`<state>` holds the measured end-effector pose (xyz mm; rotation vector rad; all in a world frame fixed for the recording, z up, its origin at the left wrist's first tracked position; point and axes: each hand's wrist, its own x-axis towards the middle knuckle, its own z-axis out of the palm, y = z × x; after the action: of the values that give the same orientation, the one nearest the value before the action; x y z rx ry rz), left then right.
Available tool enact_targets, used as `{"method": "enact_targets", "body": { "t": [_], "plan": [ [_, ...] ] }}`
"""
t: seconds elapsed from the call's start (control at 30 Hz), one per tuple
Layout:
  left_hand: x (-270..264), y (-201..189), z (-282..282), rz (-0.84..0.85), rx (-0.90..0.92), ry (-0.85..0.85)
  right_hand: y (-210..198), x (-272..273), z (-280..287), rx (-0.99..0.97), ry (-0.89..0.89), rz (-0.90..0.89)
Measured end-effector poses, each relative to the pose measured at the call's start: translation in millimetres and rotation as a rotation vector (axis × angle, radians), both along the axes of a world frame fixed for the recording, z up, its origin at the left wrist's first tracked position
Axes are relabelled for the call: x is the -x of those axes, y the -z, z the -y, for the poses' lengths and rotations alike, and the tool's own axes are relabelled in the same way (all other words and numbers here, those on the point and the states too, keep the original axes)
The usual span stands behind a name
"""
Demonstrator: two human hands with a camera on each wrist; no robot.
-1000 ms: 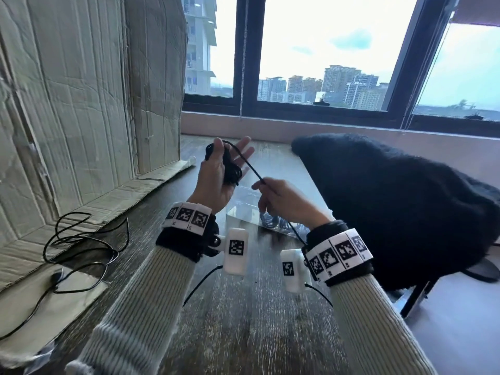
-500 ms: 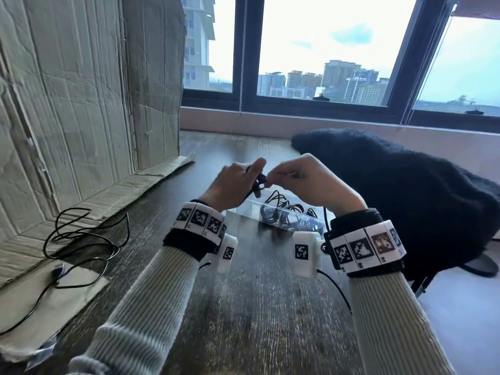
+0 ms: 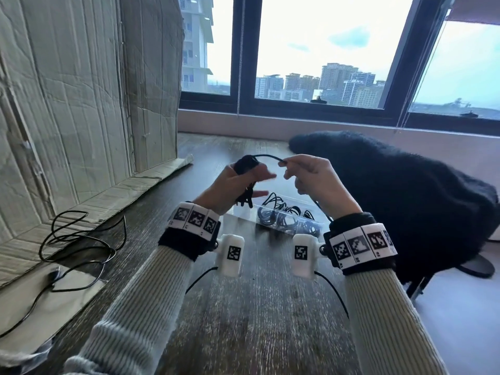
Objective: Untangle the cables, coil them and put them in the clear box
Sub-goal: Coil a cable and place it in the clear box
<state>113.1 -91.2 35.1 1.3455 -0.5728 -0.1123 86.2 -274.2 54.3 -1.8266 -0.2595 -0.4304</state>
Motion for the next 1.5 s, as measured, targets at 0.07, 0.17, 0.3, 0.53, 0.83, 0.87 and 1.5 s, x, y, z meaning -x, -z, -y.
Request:
{"method": "enact_targets", "body": {
  "t": [0.07, 0.17, 0.3, 0.53, 0.83, 0.87, 1.5],
  "plan": [
    [-2, -6, -1, -0.044, 0.132, -0.051, 2, -3, 0, -0.037, -0.003, -0.037],
    [-3, -12, 1, -0.096, 0.337, -0.07, 6, -2, -17, 0.14, 0.0, -0.041],
    [2, -18, 5, -0.125, 0.403, -0.18, 5, 9, -39, 0.367, -0.077, -0.064],
    [-8, -15, -9, -0.037, 0.078, -0.388, -23, 40, -17, 0.634, -0.3, -0.2],
    [15, -9, 2, 0.285, -0.55, -0.17, -31, 42, -21, 0.528, -0.192, 0.132],
    [17, -8, 3, 0.23, -0.507, -0.101, -31, 39, -21, 0.494, -0.13, 0.161],
    [0, -24, -18, -0.139, 0.408, -0.026, -4, 9, -20, 0.273, -0.006, -0.014]
  ]
}}
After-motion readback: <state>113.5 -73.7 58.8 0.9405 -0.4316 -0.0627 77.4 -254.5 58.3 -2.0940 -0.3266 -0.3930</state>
